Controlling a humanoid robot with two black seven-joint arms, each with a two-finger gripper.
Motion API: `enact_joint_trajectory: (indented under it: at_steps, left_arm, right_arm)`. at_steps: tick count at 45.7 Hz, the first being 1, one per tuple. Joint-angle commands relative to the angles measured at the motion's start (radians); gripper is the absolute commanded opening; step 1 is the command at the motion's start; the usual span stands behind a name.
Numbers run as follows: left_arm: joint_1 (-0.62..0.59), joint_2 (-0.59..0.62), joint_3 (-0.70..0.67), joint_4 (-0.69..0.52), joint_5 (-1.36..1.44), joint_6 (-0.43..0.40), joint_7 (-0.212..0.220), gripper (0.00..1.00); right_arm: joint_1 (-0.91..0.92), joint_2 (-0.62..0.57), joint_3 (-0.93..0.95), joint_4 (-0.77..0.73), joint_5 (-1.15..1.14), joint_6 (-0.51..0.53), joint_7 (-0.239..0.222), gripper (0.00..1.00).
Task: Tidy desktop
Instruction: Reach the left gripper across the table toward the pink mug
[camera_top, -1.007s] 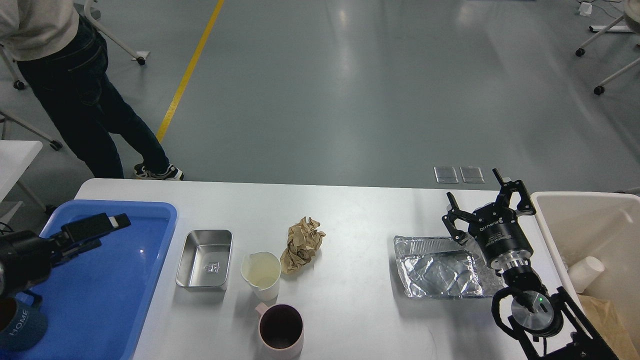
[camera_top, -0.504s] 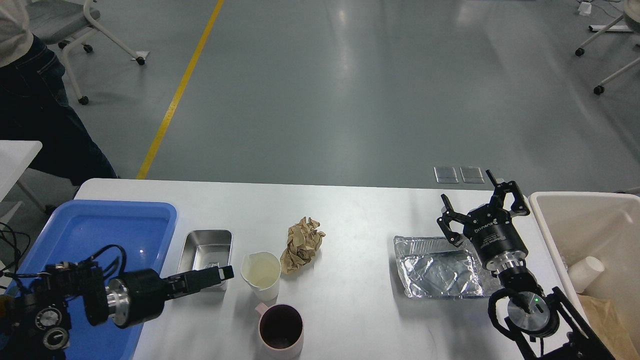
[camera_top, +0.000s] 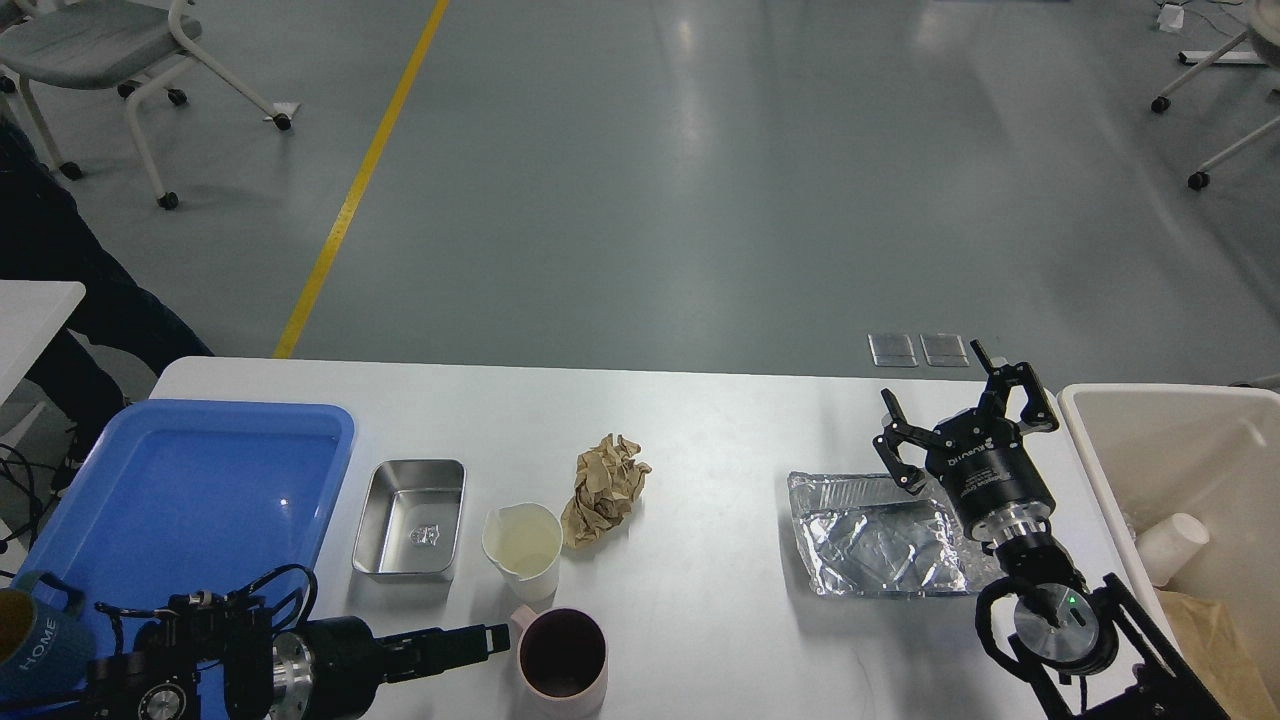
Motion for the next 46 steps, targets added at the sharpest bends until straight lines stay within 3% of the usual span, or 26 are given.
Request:
enact_joint_trajectory:
  at_steps: [1, 14, 36, 46]
  left_arm:
    - [0.028, -0.046, 0.0, 0.012, 0.0, 0.001, 0.01, 0.96]
    - [0.065, -0.135, 0.002, 0.055, 0.005, 0.009, 0.015, 0.93]
    - [0.084, -0.108, 0.0, 0.055, 0.008, 0.012, 0.015, 0.65]
    - [0.074, -0.108, 0.0, 0.057, 0.008, 0.012, 0.015, 0.62]
  right_arm:
    - [-0.002, 0.001, 0.001, 0.001, 0.0, 0.0, 0.0, 1.0]
    - [-0.002, -0.007, 0.001, 0.004, 0.0, 0.0, 0.0, 1.0]
    - [-0.002, -0.002, 0.001, 0.004, 0.0, 0.0, 0.0, 1.0]
    - [0.0, -0.001, 0.001, 0.004, 0.0, 0.0, 0.0, 1.0]
